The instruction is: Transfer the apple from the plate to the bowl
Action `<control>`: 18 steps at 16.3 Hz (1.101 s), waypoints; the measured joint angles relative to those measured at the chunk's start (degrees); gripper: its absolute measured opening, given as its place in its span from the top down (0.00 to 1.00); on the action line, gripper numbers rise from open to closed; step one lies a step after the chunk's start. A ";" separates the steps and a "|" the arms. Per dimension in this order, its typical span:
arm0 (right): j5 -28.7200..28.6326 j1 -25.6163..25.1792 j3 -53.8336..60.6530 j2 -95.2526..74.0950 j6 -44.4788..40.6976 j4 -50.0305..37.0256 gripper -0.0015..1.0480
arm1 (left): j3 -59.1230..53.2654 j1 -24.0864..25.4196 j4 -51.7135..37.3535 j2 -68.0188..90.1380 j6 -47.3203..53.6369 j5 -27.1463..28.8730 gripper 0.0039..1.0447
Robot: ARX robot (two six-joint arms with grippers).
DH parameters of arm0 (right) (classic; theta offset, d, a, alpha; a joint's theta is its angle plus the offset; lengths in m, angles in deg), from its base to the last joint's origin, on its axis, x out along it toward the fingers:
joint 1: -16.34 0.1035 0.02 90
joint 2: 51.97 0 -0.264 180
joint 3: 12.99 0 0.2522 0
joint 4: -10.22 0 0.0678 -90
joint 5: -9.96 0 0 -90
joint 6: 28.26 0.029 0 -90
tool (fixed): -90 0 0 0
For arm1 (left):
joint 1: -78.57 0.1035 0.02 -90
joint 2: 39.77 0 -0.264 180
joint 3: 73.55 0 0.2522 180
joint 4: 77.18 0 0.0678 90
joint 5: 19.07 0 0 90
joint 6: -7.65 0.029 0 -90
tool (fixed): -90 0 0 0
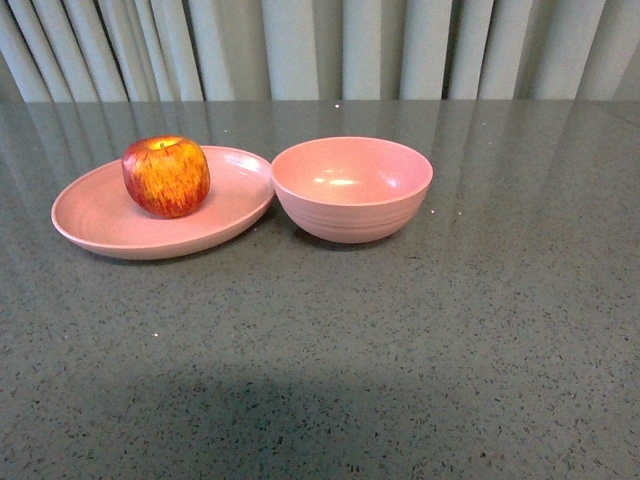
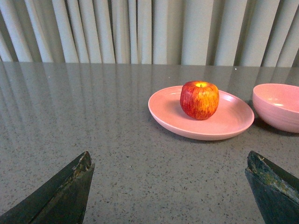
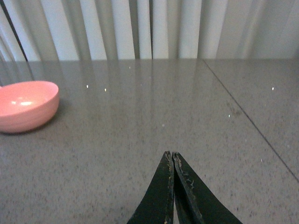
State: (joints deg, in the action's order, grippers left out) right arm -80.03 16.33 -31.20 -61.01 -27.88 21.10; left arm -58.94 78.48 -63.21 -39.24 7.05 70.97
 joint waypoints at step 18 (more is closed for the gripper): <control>-0.02 0.00 3.69 8.81 -0.02 3.13 0.27 | 0.00 0.00 0.00 0.00 0.00 -0.02 0.06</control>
State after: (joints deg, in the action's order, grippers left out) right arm -80.05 16.33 -27.51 -52.20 -27.90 24.23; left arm -58.94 78.48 -63.21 -39.24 7.05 70.94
